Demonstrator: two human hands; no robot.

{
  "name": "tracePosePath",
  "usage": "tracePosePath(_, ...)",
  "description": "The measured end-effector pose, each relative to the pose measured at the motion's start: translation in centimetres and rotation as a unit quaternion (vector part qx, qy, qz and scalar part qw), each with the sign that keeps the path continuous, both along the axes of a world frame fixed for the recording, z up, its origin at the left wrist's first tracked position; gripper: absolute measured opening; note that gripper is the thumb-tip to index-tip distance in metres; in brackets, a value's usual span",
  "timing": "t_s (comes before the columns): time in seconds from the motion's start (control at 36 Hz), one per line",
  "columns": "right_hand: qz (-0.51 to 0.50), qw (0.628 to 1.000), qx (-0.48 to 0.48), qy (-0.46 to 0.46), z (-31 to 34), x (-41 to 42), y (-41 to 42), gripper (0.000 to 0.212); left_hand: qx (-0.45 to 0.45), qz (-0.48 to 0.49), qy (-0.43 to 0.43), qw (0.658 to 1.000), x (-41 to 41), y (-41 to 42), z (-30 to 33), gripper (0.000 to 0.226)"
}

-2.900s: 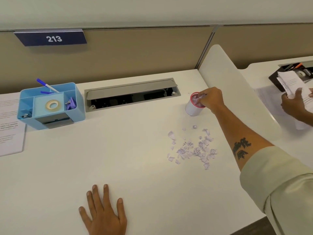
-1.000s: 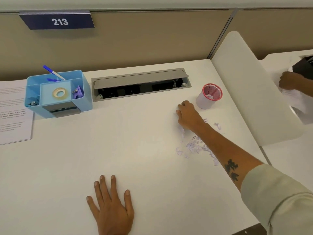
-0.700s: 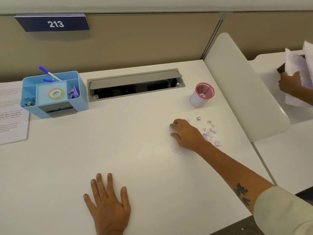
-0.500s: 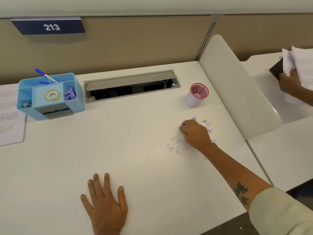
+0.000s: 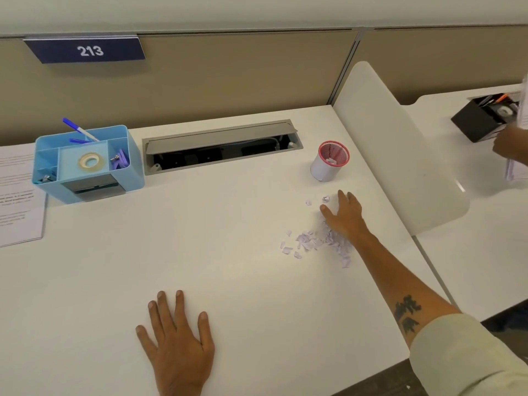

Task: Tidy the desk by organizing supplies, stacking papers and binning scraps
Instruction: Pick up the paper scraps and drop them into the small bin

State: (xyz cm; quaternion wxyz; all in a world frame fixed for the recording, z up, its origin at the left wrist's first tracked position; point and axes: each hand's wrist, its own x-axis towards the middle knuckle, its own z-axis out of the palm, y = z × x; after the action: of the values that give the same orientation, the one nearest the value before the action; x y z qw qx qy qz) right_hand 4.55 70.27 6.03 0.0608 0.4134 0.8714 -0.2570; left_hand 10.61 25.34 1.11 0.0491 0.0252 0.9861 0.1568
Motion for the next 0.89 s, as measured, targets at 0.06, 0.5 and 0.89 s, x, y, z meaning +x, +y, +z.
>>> tracePosePath(0.06, 0.031, 0.999, -0.002, 0.007, -0.5, -0.5, -0.5, 0.083, -0.002, -0.001, 0.001, 1.0, -0.1, -0.1, 0.0, 0.077)
tracePosePath(0.5, 0.212, 0.97, 0.103, 0.058, -1.1, 0.7, -1.7, 0.052, -0.011, -0.008, 0.0, 1.0, -0.1, -0.3, 0.0, 0.078)
tracePosePath(0.89, 0.3, 0.936, 0.17, -0.073, -0.9, 1.4, -3.0, 0.065, -0.01, -0.009, 0.004, 1.0, 0.0, -0.2, -0.1, 0.077)
